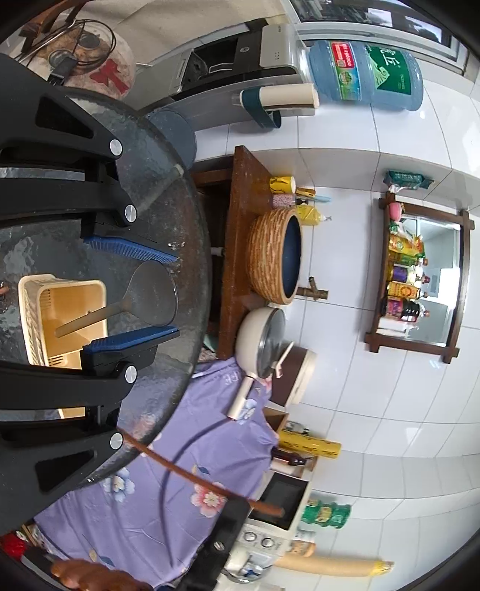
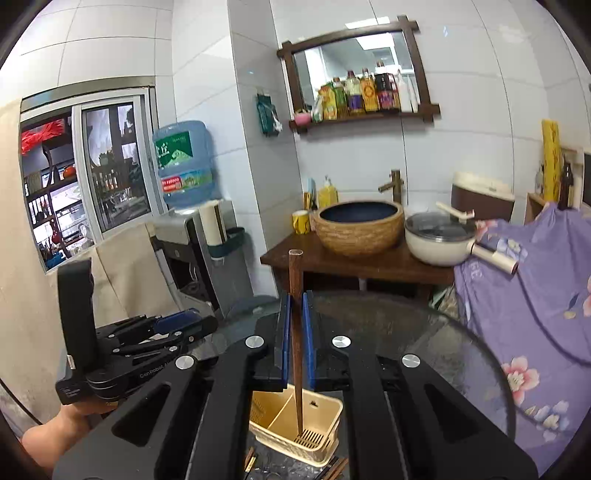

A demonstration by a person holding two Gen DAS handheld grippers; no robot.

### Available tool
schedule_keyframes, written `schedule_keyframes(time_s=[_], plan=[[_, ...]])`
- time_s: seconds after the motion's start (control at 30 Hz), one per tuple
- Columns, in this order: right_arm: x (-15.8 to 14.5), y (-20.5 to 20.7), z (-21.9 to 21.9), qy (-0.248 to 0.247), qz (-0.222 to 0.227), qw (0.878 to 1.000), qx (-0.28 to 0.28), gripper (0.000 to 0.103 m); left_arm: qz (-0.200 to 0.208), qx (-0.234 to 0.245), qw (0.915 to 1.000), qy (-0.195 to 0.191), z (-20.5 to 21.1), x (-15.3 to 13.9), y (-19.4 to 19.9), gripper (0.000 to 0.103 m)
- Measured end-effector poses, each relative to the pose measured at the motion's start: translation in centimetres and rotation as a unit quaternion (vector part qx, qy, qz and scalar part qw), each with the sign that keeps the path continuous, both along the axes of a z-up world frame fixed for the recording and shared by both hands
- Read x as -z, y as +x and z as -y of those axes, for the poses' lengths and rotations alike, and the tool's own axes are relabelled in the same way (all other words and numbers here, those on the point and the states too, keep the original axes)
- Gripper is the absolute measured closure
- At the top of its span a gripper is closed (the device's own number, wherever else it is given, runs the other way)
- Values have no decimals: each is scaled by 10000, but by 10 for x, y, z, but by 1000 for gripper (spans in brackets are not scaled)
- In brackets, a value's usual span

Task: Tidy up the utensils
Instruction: 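Carry the ladle over the cream holder with the left tool while the right tool carries the chopstick there, then open the left tool to drop the ladle into the holder while the right tool releases the chopstick, then move both open tools back down to the utensils on the table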

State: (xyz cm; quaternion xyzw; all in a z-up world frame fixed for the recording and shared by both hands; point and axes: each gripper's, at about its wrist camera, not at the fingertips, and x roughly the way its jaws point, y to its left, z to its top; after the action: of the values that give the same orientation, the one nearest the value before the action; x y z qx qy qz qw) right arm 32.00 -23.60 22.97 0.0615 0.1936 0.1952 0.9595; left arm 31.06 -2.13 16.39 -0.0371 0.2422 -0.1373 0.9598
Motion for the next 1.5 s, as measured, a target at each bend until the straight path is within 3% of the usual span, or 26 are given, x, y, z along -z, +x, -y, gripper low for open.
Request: schedule_keyframes(time_s=[0.17,0.4,0.67,0.87,0.93,1.0,1.07,1.17,1.27,1.37,1.5], plan=[[38,7,-3,-69,-223,9997,74,96,-161,21,9998,90,8,26,4,68],[69,14,0,-19,-466,9988,130,95,-336,14,9992,213,13,55,6,68],[74,14,3,-14,-423,9988,236,95,-381,50,9987,349,22,72,6,68],[79,17,7,0,-523,9980,358,95,-207,0,9993,322,22,70,-4,37],[80,15,9,19,-511,9979,391,92,-138,-16,9997,188,19,67,-10,23],[80,10,12,47,-449,9982,397,69,-45,-20,10000,38,14,63,-17,18],[78,0,14,76,-279,9986,449,56,8,0,10000,2,12,62,-24,13],[76,-20,15,-31,-65,9982,587,55,100,8,9999,-73,8,61,-36,7],[83,-45,20,18,25,9970,767,39,160,-48,9997,-202,0,63,-53,7],[103,-66,21,-106,-3,9965,830,38,137,-68,9995,-268,-6,72,-68,7],[140,-81,19,-346,-383,9950,852,38,12,43,9995,327,-4,92,-84,7]])
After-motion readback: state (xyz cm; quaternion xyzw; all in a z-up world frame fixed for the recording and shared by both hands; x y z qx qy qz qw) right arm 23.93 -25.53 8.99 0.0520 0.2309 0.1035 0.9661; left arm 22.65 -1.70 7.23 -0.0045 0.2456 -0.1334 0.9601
